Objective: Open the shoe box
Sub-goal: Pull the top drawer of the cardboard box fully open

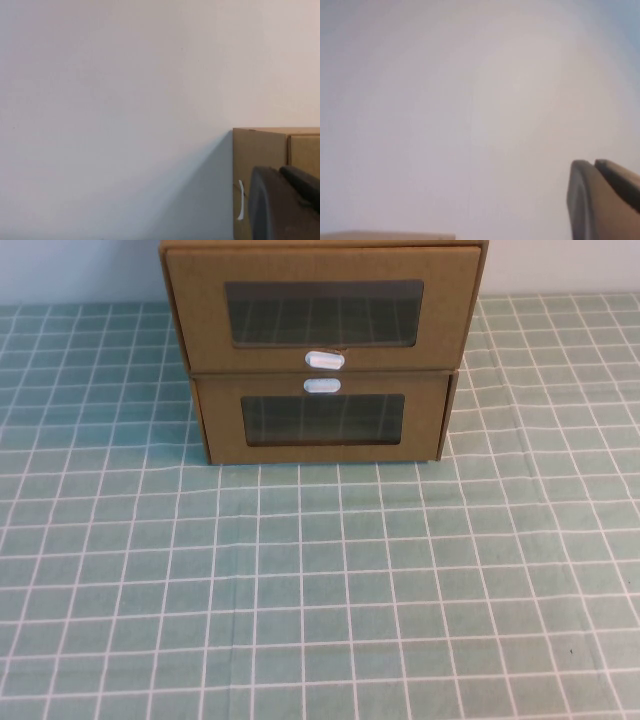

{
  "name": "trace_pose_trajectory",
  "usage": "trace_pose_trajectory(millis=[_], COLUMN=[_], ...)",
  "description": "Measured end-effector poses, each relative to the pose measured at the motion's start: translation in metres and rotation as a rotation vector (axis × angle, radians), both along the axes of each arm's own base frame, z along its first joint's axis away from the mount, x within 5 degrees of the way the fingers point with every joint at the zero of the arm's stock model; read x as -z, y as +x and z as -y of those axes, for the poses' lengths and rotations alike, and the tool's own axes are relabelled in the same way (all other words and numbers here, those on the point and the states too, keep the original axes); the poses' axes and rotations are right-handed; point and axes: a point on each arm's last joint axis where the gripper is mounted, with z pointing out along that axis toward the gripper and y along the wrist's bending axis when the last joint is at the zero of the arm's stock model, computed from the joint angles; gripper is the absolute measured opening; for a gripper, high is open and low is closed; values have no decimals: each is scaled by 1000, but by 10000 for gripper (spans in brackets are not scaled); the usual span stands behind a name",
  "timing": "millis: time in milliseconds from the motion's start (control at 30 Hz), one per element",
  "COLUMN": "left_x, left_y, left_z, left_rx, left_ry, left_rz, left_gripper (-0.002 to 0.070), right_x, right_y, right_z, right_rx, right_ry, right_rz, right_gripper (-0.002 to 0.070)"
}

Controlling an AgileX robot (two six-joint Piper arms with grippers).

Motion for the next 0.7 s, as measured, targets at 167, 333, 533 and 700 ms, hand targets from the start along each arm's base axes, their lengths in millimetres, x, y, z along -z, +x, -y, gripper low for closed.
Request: trace_pose_trajectory(millis=[167,333,533,700], left_x=[-5,-26,-84,-156], left_y=[-2,-17,-44,-82], left_z=[0,-3,-5,-7], left_rx=[-1,77,181,217], left_ry=[-11,-183,-305,-315], left_rz=[60,337,570,683], left_gripper=[-5,-5,-5,-5], right_x=[-10,-22,-83,-158], right_y=[-10,-24,-58,-111], right_z=[3,9,16,23], right_rx=[3,11,4,-52], right_ry=[47,114,179,212], right_rz=[158,341,562,642], right_gripper=[-13,-13,-13,-13])
